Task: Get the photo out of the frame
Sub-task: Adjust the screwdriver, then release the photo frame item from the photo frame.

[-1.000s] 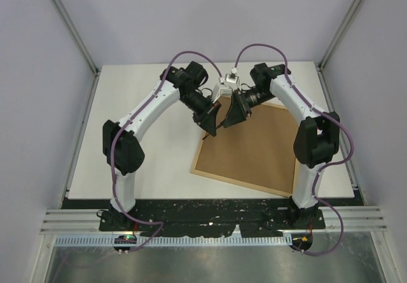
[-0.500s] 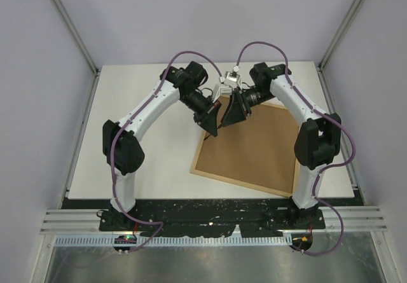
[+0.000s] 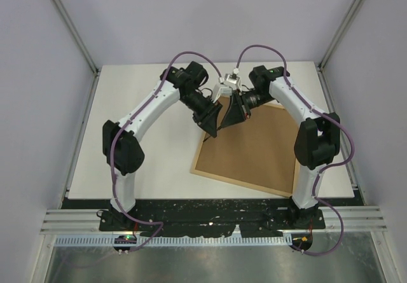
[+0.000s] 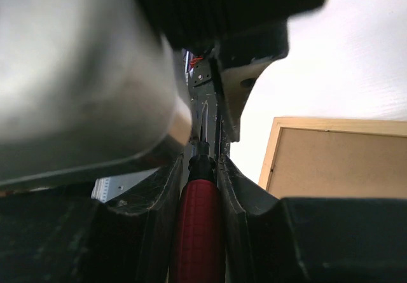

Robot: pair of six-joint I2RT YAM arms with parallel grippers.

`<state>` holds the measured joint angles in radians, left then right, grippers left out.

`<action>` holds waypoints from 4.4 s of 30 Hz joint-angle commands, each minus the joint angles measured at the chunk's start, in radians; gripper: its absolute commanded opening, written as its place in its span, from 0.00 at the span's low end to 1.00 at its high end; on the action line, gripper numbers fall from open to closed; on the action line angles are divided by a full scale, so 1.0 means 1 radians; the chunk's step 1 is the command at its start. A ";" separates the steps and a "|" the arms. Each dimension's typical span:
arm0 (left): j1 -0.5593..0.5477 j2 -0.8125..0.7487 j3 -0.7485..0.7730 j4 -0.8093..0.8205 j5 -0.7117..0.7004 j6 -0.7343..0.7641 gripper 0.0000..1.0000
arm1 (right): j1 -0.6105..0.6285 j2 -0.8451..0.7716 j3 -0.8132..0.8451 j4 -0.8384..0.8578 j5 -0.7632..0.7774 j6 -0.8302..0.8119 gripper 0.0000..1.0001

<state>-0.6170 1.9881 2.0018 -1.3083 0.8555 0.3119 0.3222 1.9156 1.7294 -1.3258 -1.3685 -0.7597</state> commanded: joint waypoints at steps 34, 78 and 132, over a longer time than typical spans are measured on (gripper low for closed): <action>0.306 0.158 -0.233 0.461 -0.141 -0.428 0.63 | -0.118 -0.136 -0.944 1.983 0.503 1.180 0.08; 0.177 0.307 -0.209 0.472 -0.216 -0.542 0.26 | -0.141 0.152 -0.910 2.232 0.381 1.395 0.08; 0.118 0.293 -0.232 0.472 -0.211 -0.551 0.18 | 0.001 0.080 -0.746 2.000 0.542 1.304 0.08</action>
<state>-0.4423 2.2822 1.7748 -0.8570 0.6029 -0.2295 0.2108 2.0716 0.9218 0.8642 -0.9169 0.6544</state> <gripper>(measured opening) 0.180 0.317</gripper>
